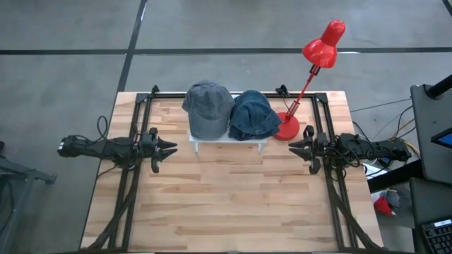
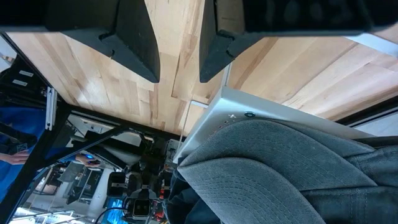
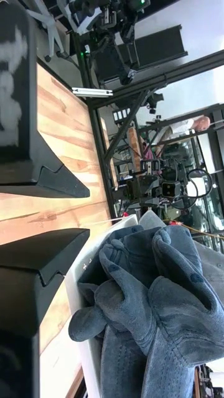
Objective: Pick & Place hat
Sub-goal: Return to Home Position
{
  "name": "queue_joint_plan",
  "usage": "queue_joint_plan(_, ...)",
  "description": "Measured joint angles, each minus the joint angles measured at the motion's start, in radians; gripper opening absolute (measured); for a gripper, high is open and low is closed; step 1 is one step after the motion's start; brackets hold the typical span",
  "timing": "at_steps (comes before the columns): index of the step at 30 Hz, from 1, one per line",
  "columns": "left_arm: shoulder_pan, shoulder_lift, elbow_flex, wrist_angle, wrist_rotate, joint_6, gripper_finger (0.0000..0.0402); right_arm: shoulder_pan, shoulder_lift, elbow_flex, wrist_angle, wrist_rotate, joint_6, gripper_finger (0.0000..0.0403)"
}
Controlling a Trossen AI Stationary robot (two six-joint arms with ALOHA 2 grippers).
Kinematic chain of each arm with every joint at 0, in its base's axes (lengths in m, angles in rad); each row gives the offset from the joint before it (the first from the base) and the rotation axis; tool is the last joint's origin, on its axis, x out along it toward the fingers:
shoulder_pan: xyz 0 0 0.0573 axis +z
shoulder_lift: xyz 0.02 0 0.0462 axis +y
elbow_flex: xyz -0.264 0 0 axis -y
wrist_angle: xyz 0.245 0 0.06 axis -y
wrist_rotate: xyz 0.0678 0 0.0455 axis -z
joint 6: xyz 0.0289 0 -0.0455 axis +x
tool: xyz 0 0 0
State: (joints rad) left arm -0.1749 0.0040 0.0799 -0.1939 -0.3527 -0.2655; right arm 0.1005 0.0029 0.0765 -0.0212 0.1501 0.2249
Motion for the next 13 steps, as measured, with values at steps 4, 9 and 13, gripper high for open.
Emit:
queue_joint_plan(4,0.0,0.0,0.0,0.0,0.0,0.0,0.0115,0.0,0.0,0.0,0.0,0.0,0.0,0.0083)
queue_joint_plan(9,0.0,0.0,0.0,0.0,0.0,0.0,0.0115,0.0,0.0,0.0,0.0,0.0,0.0,0.0073)
queue_joint_plan(13,0.0,0.0,0.0,0.0,0.0,0.0,0.0115,0.0,0.0,0.0,0.0,0.0,0.0,0.0068)
